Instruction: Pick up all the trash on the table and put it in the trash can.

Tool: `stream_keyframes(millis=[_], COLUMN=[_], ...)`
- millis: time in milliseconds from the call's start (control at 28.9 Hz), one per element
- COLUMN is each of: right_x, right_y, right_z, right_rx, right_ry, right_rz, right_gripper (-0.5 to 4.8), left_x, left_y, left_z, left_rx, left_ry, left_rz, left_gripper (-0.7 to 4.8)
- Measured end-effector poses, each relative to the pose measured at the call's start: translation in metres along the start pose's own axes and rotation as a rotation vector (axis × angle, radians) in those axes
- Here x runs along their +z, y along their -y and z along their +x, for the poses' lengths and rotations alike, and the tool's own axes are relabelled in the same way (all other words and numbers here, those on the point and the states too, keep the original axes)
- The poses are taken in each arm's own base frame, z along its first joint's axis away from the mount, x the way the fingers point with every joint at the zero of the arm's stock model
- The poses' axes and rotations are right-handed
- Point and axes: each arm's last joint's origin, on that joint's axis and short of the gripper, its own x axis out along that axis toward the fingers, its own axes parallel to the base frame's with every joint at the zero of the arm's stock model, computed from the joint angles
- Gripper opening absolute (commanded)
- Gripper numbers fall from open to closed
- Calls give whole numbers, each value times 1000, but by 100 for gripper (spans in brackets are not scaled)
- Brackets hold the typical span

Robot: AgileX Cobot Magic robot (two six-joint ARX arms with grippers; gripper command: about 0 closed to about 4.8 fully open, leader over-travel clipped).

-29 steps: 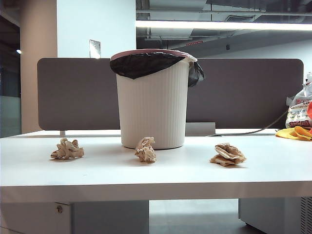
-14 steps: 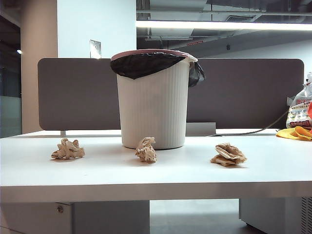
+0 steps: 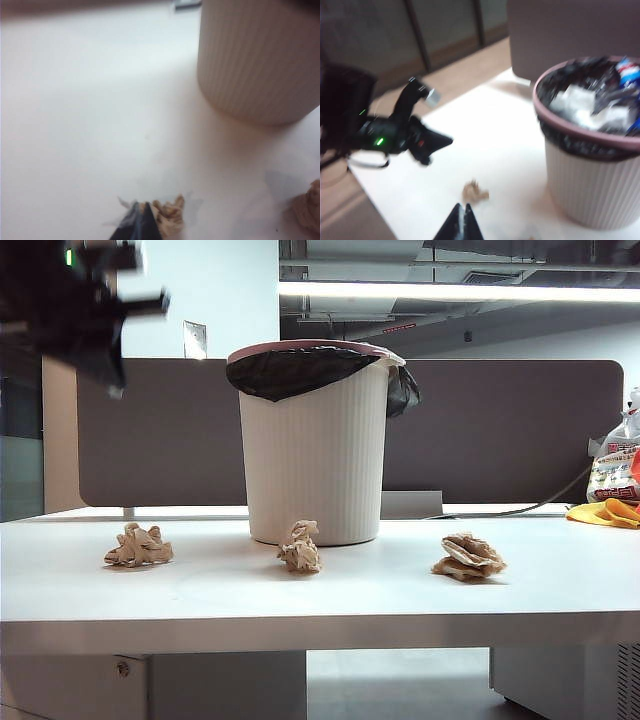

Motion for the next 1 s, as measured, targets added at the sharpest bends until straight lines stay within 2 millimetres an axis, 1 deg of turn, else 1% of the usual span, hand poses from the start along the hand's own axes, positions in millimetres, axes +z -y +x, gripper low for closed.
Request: stream_keyframes(millis=[35, 69, 104, 173, 208, 242, 277, 450, 519, 588, 692, 865, 1003], right_x=[-4, -6, -8, -12, -13, -16, -17, -21, -22, -25, -26, -25, -25], right_y=[2, 2, 4, 7, 8, 9, 10, 14, 16, 17, 18, 17, 17], right_z=[3, 5, 9, 17, 18, 23, 24, 33, 37, 40, 41, 40, 40], right_rx=[-1, 5, 20, 22, 22, 23, 22, 20, 20, 19, 18, 18, 18], right_ry=[-34, -46, -57, -79, -86, -97, -101, -112, -116, -128, -134, -131, -131], right_rz=[-15, -22, -25, -19, -17, -13, -12, -7, -6, -1, 1, 0, -1], right_gripper=[-4, -4, -4, -4, -4, -4, -4, -4, -4, -4, -4, -4, -4], left_x=[-5, -9, -16, -25, -27, -31, -33, -42, -50, -56, -61, -71, -71], left_y=[-5, -9, -15, -15, -11, -8, -8, -15, -15, -13, -9, -9, -9], left_z=[17, 27, 40, 57, 60, 66, 69, 85, 96, 103, 109, 119, 123], left_rx=[-26, -49, -73, -135, -158, -179, -179, -26, -48, -86, -116, -88, -84], left_ry=[-33, -54, -91, -134, -139, -151, -159, -184, -203, -224, -235, -268, -255], left_rz=[-15, -24, -40, -45, -40, -33, -29, -2, -8, -12, -15, -12, -12], left_gripper=[-5, -5, -5, -3, 55, 152, 479, 479, 479, 479, 479, 479, 479])
